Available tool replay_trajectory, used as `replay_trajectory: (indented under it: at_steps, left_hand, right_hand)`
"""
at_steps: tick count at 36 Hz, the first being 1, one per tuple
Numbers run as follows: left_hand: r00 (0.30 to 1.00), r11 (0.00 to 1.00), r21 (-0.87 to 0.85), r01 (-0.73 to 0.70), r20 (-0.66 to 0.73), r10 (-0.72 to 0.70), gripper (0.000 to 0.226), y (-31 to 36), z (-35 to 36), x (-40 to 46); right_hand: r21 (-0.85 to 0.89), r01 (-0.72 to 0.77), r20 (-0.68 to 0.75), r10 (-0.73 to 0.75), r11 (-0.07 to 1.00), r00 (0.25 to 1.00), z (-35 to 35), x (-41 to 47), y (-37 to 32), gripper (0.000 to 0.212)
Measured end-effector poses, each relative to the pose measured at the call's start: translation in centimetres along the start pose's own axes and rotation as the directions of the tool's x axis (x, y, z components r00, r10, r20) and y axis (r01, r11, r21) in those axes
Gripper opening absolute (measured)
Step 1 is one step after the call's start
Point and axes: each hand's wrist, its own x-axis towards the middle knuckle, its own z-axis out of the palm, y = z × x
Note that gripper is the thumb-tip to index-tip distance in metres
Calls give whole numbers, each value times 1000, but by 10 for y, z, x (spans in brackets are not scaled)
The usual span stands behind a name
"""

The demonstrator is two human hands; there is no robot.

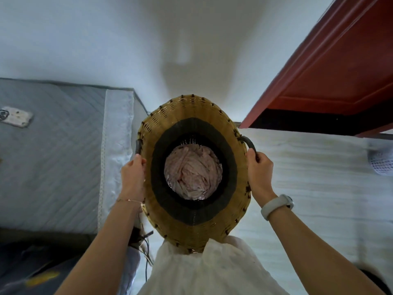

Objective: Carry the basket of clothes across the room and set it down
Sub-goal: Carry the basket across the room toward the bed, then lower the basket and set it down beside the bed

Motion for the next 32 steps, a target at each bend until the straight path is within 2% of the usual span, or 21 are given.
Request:
replay_trajectory:
  at_steps: [8,11,19,23,25,28,32]
  left_hand:
    - [988,975,198,105,93,-125,24,30,51,121]
    - [980,961,251,113,130,-149,29,32,69,154]
    - [977,870,493,-17,195,-92,31,16,100,225]
    - [977,846,532,-28,195,-90,29,6,116,250]
    - [976,838,546,-20,193,-103,27,-2,121,259]
    - [978,811,582,-58,198,-72,28,-14,126,267]
    - [969,691,681,-244,204,140,20,-12,127,274]
  right_hand:
    - [-68,-141,-62,137,988,989,60,84,1,27]
    - [-111,-216,-92,206,970,974,82,109,10,26]
    - [-227,-331,-68,325,916,943,119,170,42,27]
    - [-274,-337,-10,347,901,938,136,197,62,20]
    - [-302,-334,15,355,893,935,142,206,75,26]
    - [-329,-304,33,333,894,942,144,218,88,32]
    - [-281,-210,61,236,936,970,140,228,80,38]
